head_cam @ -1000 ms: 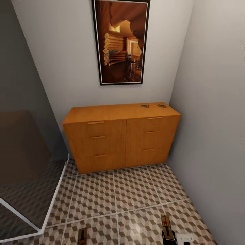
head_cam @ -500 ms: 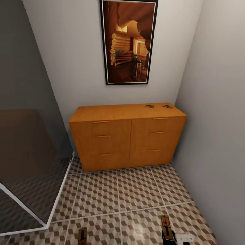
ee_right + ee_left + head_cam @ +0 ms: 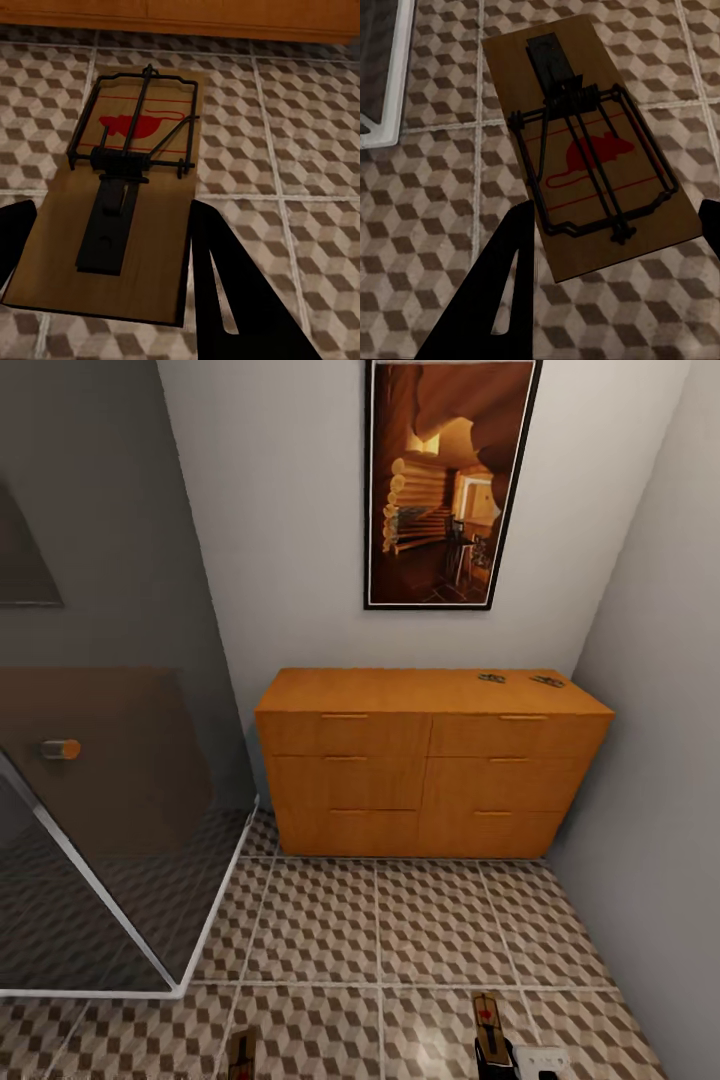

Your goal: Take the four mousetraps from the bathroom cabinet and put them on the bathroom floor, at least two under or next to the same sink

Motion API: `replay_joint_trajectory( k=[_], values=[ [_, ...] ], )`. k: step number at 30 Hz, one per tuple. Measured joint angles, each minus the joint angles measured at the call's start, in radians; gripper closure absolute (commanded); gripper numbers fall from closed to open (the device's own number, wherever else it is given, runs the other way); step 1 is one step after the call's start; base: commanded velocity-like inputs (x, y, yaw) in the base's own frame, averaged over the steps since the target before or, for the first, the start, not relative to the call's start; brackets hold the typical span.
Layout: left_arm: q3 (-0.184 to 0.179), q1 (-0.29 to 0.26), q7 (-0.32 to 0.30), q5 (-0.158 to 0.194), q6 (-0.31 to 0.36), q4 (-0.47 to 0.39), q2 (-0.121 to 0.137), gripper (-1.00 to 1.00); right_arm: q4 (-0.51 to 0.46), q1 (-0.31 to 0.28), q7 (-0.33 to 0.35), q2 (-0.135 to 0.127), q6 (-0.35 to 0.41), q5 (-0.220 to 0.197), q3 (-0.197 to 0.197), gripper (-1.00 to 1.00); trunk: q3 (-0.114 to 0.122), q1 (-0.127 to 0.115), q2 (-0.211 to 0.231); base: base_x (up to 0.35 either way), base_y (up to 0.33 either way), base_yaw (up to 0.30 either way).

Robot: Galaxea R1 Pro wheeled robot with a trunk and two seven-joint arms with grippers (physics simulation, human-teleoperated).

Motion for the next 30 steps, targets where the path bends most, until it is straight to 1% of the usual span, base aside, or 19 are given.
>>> replay_joint_trajectory(
  k=[5, 14, 30],
  values=[
    [-0.001, 0.0, 0.0, 0.0, 0.0, 0.0, 0.0, 1.0, 0.0, 0.0, 0.0, 0.0, 0.0, 0.0, 0.0, 1.0, 0.0, 0.0, 0.0, -0.004, 0.001, 0.286],
    [-0.001, 0.0, 0.0, 0.0, 0.0, 0.0, -0.001, 1.0, 0.001, 0.0, 0.0, 0.001, 0.0, 0.001, 0.0, 1.0, 0.0, 0.0, 0.0, -0.091, 0.05, 0.286],
    [-0.001, 0.0, 0.0, 0.0, 0.0, 0.0, -0.002, 1.0, 0.002, 0.0, -0.001, 0.003, 0.0, 0.001, 0.0, 1.0, 0.0, 0.0, 0.0, -0.005, 0.002, 0.286]
  ],
)
